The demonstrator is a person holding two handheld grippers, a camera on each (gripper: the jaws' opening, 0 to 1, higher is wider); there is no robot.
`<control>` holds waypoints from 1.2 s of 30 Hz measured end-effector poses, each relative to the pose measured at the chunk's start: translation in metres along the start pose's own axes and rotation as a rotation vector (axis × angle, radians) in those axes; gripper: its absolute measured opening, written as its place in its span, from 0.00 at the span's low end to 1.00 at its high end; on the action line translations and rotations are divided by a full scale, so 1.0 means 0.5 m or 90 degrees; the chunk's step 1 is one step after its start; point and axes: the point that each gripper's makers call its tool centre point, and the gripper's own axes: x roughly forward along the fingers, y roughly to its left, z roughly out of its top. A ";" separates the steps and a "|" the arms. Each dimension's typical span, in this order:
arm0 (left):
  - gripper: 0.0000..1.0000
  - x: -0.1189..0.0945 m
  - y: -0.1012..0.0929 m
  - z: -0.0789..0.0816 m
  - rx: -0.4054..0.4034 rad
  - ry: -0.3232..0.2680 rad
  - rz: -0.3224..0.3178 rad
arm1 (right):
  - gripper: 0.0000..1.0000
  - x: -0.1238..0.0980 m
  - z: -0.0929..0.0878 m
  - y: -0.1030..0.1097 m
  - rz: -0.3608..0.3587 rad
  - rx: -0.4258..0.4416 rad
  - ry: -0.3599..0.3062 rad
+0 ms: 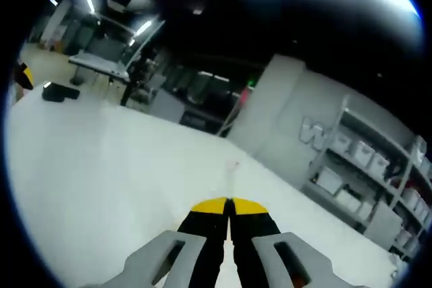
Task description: Open the resealable bag by pulling the two sides of the seal apart until the entire bag opening is separated and visibly accessible.
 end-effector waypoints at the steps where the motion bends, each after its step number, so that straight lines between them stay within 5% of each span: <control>1: 0.90 0.000 -0.001 -0.001 0.000 0.000 -0.001 | 0.00 -0.001 0.000 0.000 0.000 0.000 0.000; 21: 0.90 0.002 -0.005 -0.012 0.005 0.007 -0.006 | 0.00 -0.046 0.007 0.020 0.006 0.012 -0.025; 36: 0.89 -0.015 -0.016 -0.017 0.009 0.007 -0.008 | 0.00 -0.121 0.035 0.050 0.017 0.016 -0.057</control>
